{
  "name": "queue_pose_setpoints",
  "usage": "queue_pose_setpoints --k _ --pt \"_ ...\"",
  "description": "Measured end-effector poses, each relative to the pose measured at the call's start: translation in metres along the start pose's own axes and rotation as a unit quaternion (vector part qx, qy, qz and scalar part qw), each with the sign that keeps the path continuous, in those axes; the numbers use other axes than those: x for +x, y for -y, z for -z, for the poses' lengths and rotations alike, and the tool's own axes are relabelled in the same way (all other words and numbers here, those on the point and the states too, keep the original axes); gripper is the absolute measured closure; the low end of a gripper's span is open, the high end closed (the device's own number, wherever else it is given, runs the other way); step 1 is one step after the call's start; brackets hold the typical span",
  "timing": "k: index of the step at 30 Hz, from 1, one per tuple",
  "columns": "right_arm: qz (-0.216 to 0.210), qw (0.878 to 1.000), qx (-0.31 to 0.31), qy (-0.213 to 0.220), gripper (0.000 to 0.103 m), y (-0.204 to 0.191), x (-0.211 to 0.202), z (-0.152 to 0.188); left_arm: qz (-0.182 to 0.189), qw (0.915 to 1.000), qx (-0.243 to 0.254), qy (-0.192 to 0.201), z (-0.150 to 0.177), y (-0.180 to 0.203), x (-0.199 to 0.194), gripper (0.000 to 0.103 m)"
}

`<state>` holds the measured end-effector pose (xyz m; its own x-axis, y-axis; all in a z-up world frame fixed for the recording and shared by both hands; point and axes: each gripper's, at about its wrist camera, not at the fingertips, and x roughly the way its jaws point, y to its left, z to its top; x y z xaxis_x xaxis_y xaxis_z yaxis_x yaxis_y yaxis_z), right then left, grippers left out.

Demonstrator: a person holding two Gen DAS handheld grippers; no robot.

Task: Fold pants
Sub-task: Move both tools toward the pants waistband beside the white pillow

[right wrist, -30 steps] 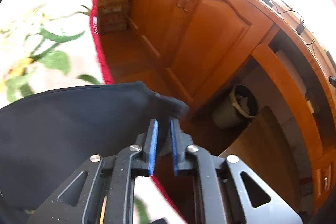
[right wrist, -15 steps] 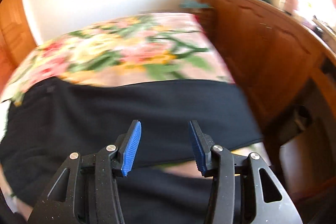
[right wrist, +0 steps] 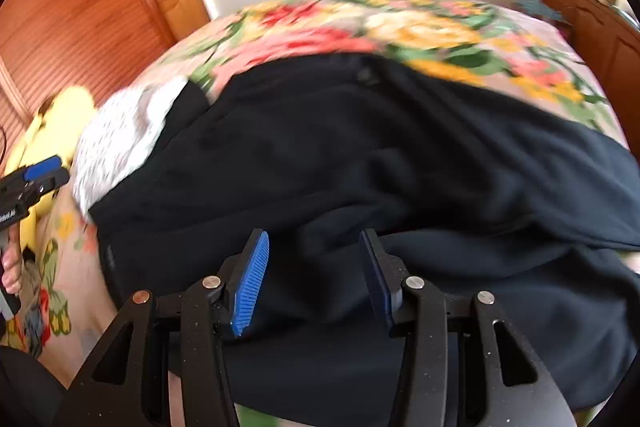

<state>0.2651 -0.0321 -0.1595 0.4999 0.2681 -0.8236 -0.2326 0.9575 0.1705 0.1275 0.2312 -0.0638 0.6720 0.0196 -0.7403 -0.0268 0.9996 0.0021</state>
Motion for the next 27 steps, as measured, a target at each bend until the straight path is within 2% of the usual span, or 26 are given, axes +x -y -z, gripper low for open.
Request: queue_pose_setpoints --k 10,17,19,20,21,24,27 --pt "-0.08 0.993 -0.078 -0.045 0.055 -0.112 0.06 0.03 -0.009 0.998 -0.04 -0.048 0.037 -0.023 0.049 0.035" --pt "-0.125 0.983 -0.117 -0.069 0.055 -0.168 0.087 0.04 0.009 0.9947 -0.076 -0.069 0.044 -0.037 0.084 0.035" --pt "-0.134 0.981 -0.118 -0.074 0.051 -0.172 0.09 0.043 0.009 0.9945 -0.073 -0.075 0.044 -0.036 0.094 0.035" --pt "-0.138 0.98 -0.119 -0.075 0.049 -0.173 0.091 0.047 0.004 0.9945 -0.069 -0.079 0.044 -0.034 0.099 0.037" --pt "-0.139 0.98 -0.12 -0.077 0.048 -0.175 0.092 0.049 0.003 0.9944 -0.066 -0.082 0.045 -0.033 0.104 0.05" --pt "-0.139 0.978 -0.131 -0.083 0.046 -0.175 0.093 0.058 -0.001 0.9939 -0.059 -0.093 0.044 -0.029 0.114 0.068" --pt "-0.14 0.977 -0.136 -0.085 0.045 -0.174 0.09 0.066 -0.001 0.9935 -0.053 -0.1 0.041 -0.025 0.12 0.075"
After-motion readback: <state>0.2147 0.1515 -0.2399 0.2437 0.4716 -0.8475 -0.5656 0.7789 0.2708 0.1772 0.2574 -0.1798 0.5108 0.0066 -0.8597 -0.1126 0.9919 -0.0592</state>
